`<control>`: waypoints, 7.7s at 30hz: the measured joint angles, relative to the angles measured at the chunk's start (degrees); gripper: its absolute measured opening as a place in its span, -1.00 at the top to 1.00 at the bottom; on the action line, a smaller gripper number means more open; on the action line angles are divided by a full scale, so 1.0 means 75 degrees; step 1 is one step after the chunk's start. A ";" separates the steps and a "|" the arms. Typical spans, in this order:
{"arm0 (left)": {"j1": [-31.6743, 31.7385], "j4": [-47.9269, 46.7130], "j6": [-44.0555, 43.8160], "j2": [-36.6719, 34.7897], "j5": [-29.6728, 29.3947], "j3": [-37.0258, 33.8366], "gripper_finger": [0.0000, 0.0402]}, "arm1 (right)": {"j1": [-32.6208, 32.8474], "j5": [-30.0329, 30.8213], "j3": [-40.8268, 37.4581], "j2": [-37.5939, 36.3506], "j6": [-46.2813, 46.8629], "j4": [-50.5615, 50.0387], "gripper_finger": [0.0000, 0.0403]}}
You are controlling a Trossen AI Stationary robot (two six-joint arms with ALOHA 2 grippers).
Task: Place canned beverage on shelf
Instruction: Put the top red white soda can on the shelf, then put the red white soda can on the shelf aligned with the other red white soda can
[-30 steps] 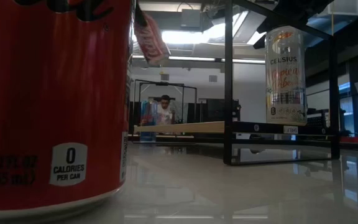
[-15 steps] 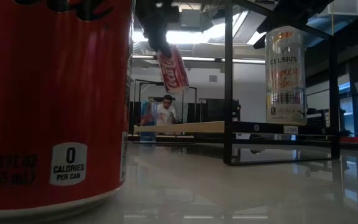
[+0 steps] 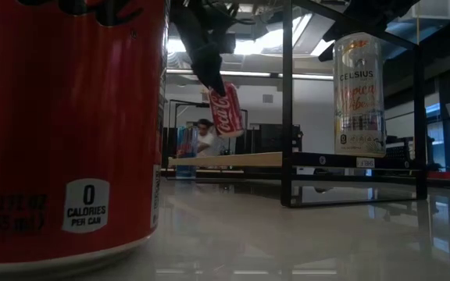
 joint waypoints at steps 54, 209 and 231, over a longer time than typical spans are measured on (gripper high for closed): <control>-0.0171 0.0453 0.0054 0.0680 -0.0160 0.0006 -0.42 | 0.0001 0.0000 0.0000 0.0001 0.0000 -0.0001 -0.86; -0.1618 0.0937 -0.1796 -0.1322 0.0203 -0.0771 -0.76 | 0.1357 -0.0530 0.2400 -0.0013 0.1780 -0.2262 -0.86; -0.2144 0.2020 -0.1945 -0.1727 0.0038 -0.1982 -0.76 | 0.4844 0.0276 0.2448 0.1079 0.6260 -0.3514 -0.86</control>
